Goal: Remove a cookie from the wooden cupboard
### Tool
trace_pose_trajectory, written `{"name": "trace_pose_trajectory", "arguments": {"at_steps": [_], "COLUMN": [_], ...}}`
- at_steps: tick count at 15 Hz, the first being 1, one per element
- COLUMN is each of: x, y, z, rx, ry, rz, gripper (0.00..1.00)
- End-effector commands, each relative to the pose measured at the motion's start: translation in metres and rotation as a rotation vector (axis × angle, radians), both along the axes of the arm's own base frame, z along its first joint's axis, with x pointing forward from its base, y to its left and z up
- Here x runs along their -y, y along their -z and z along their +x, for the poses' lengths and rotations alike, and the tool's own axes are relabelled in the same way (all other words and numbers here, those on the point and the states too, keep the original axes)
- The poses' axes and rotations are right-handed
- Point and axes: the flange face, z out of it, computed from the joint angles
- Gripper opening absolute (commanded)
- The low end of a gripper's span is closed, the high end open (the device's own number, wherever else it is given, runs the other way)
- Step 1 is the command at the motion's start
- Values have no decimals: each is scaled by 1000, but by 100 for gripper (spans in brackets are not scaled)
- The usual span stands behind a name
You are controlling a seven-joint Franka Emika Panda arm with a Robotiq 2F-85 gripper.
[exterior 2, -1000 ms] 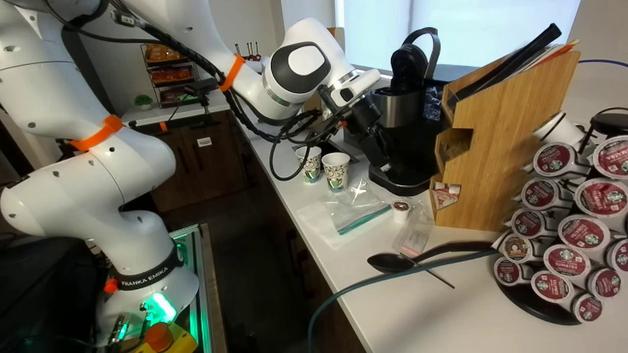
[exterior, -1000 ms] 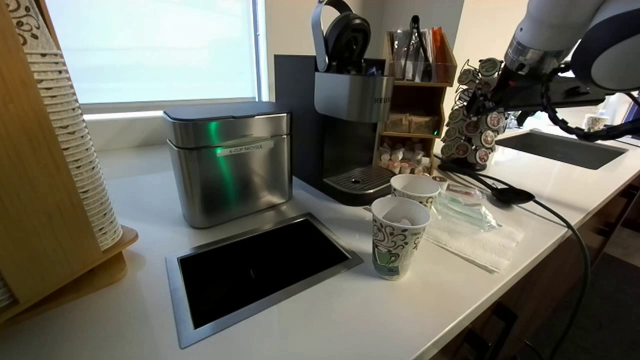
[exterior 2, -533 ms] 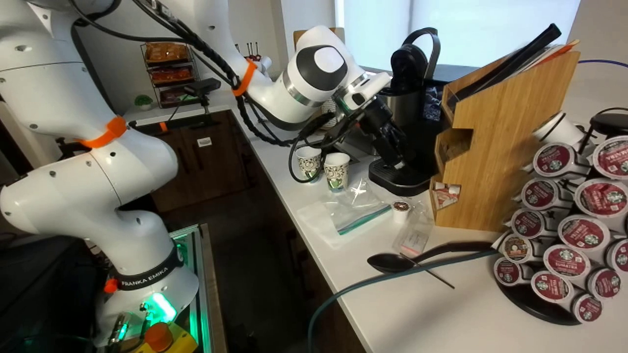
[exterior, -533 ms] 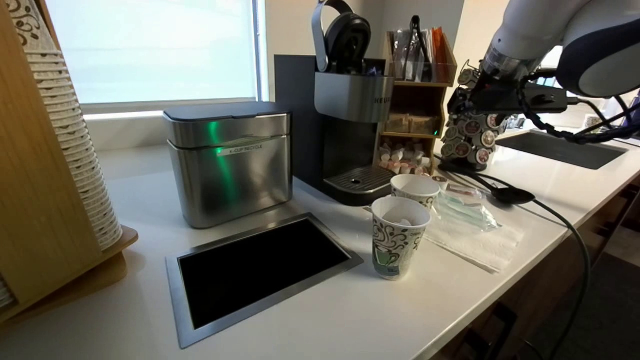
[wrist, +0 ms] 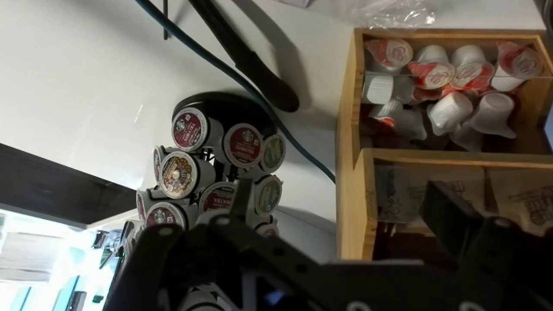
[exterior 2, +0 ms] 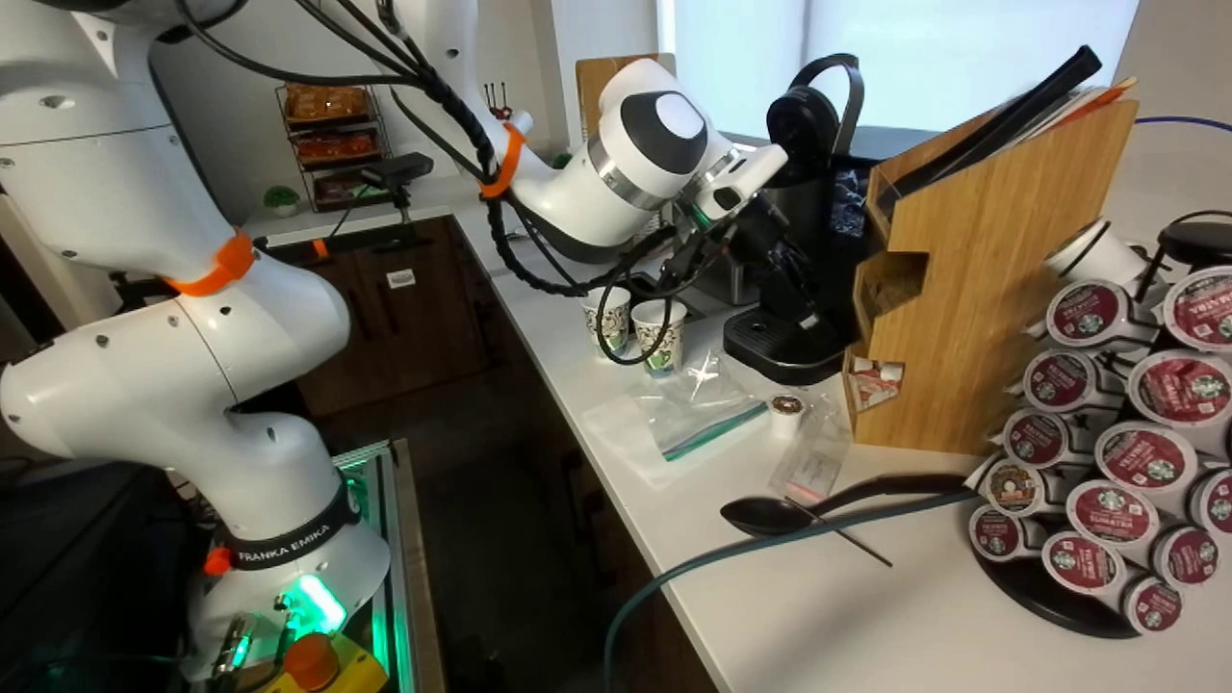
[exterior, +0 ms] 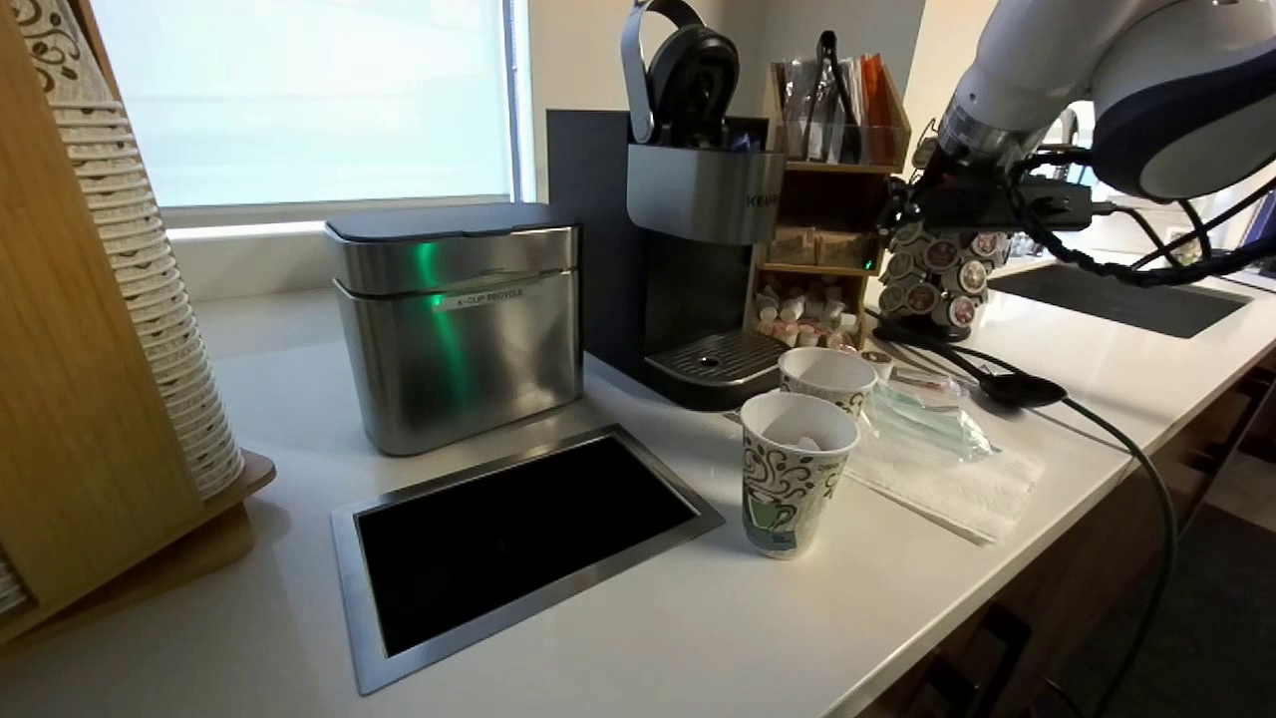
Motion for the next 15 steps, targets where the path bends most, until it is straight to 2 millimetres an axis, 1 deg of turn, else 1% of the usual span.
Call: {"name": "trace_pose_trajectory", "arguments": {"at_steps": [1, 2, 3, 6, 9, 12, 14, 15], "x": [-1, 0, -1, -1, -5, -9, -7, -2], "y": [-1, 4, 8, 14, 16, 19, 20, 21], "z": [0, 2, 7, 21, 36, 51, 60, 65], "rx": [1, -24, -37, -58, -61, -62, -75, -77], "ry": [-1, 8, -1, -20, -16, -31, -38, -29], "rz": [-1, -13, 13, 15, 28, 4, -26, -30], "gripper": [100, 100, 100, 100, 100, 100, 100, 100]}}
